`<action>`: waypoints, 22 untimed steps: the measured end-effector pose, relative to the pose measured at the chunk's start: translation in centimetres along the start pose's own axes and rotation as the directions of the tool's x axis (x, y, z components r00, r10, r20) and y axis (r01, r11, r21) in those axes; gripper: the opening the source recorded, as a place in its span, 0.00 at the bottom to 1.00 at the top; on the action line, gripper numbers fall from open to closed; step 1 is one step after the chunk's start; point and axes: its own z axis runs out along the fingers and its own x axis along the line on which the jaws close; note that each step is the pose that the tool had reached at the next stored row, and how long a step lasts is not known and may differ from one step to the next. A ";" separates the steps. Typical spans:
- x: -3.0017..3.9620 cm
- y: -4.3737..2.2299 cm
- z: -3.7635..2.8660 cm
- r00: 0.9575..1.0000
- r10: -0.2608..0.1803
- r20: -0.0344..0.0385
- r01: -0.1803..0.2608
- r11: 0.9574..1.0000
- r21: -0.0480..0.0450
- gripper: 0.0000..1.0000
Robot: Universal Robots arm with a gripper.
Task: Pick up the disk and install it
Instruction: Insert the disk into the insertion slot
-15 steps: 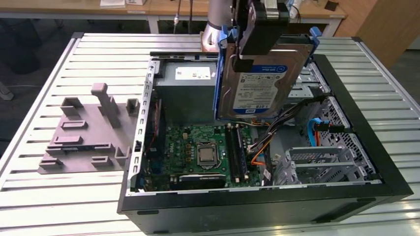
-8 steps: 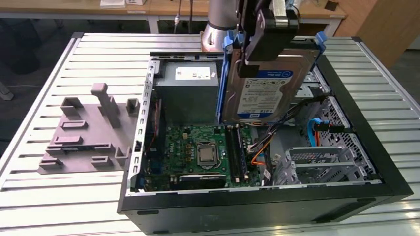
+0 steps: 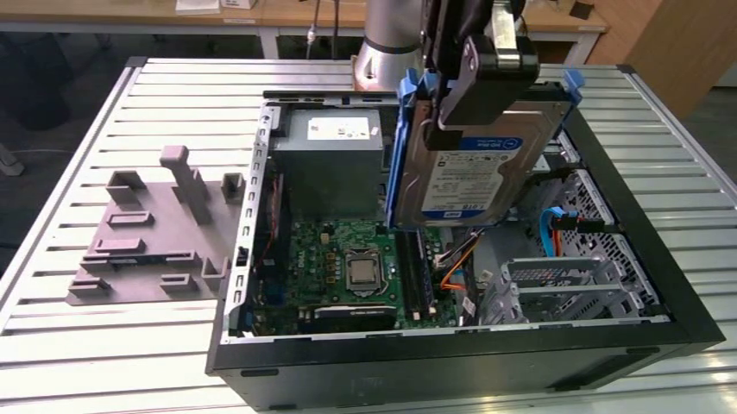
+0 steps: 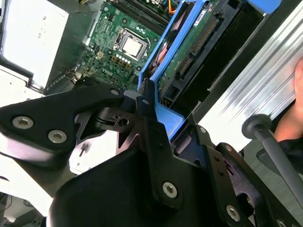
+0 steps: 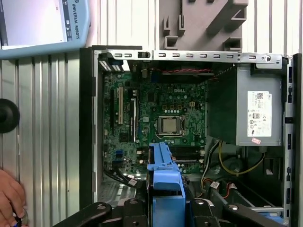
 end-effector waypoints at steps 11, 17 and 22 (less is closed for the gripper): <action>0.42 -0.59 0.40 1.000 0.000 -0.020 0.000 1.000 0.000 0.36; 1.01 -0.98 0.78 1.000 0.002 -0.019 -0.002 1.000 0.000 0.36; 1.05 -1.66 1.09 1.000 0.008 -0.020 -0.008 1.000 0.001 0.36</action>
